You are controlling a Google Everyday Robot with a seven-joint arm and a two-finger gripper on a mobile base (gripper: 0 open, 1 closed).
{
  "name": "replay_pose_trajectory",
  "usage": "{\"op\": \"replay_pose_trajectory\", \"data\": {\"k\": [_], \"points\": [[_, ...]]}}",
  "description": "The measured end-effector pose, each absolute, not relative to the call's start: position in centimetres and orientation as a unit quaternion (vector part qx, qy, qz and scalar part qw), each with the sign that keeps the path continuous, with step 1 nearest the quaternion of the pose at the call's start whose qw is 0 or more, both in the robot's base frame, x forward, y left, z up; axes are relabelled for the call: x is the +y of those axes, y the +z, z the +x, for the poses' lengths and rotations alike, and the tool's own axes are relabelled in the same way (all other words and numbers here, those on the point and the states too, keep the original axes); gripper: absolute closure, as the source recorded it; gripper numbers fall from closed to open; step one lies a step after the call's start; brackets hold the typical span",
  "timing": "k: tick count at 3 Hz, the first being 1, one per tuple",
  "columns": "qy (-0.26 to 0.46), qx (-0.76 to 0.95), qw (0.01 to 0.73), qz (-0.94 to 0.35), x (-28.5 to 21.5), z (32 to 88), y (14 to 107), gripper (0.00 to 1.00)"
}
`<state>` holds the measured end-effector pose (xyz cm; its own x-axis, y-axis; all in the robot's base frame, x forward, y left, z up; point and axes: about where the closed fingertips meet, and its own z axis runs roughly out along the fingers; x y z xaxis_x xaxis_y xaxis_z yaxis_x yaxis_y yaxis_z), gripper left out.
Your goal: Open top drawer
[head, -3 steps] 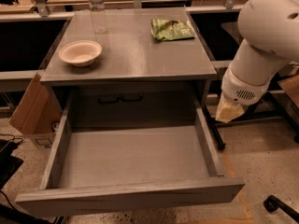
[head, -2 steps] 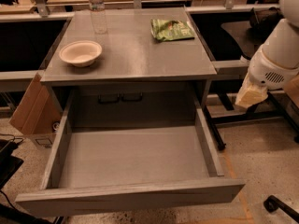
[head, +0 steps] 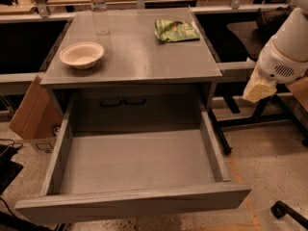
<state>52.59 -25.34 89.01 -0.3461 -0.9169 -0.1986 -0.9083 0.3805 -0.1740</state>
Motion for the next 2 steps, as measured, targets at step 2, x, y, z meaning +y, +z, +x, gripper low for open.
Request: {"op": "replay_pose_trajectory", "data": {"k": [2], "points": [[-0.018,0.82,0.133,-0.557,-25.24,52.58,89.05,0.13]]}}
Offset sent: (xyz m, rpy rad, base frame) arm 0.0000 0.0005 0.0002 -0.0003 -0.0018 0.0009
